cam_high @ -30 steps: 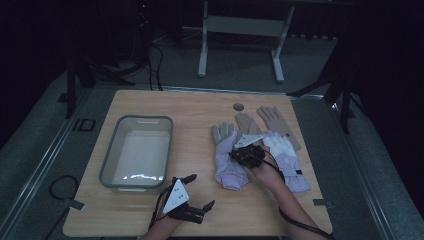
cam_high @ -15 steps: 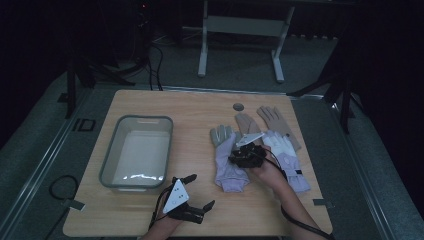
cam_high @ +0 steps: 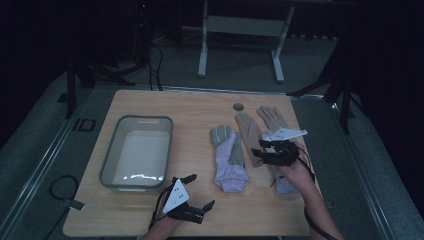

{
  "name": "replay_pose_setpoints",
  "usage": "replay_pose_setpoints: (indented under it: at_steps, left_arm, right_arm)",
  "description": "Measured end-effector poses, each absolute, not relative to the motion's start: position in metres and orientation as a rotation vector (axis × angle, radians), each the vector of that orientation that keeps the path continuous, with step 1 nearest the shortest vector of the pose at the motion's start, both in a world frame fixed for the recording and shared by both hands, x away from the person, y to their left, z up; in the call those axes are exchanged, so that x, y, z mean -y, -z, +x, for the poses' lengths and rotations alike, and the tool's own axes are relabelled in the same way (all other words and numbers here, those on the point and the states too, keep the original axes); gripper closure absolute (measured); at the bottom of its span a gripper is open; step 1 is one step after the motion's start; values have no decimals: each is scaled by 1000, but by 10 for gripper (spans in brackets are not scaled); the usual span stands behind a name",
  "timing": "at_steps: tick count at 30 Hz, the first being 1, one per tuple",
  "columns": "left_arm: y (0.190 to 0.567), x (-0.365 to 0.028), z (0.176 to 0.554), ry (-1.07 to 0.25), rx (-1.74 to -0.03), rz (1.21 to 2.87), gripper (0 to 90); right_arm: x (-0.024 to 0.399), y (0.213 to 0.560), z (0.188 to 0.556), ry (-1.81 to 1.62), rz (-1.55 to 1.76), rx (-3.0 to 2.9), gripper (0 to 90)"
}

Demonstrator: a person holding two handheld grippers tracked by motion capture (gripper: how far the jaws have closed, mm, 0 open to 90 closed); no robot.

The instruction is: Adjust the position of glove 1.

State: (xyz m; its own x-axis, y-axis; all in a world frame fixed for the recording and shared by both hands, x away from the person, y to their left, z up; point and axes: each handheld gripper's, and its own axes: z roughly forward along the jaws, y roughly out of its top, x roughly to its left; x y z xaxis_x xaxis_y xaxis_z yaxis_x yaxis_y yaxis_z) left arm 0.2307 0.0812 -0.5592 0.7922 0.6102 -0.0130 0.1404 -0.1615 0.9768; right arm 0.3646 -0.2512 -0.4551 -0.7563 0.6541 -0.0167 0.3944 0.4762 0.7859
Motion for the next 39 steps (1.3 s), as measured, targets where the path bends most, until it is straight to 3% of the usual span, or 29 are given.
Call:
replay_pose_setpoints:
  at_steps: [20, 35, 37, 38, 39]
  left_arm:
    - [559, -82, 231, -453, -595, 1709, 1]
    - [559, -82, 231, -450, -595, 1710, 1]
    - [559, -82, 231, -448, -596, 1710, 1]
    - [559, -82, 231, -449, -596, 1710, 0]
    - [559, -82, 231, -449, -595, 1710, 0]
  right_arm:
    - [347, 471, 357, -1093, 1141, -2229, 512]
    - [358, 528, 370, -1001, 1269, -2318, 473]
    - [361, 535, 371, -1030, 1291, -2326, 519]
    - [364, 538, 370, -1080, 1299, -2323, 583]
    - [364, 538, 370, -1080, 1299, -2323, 583]
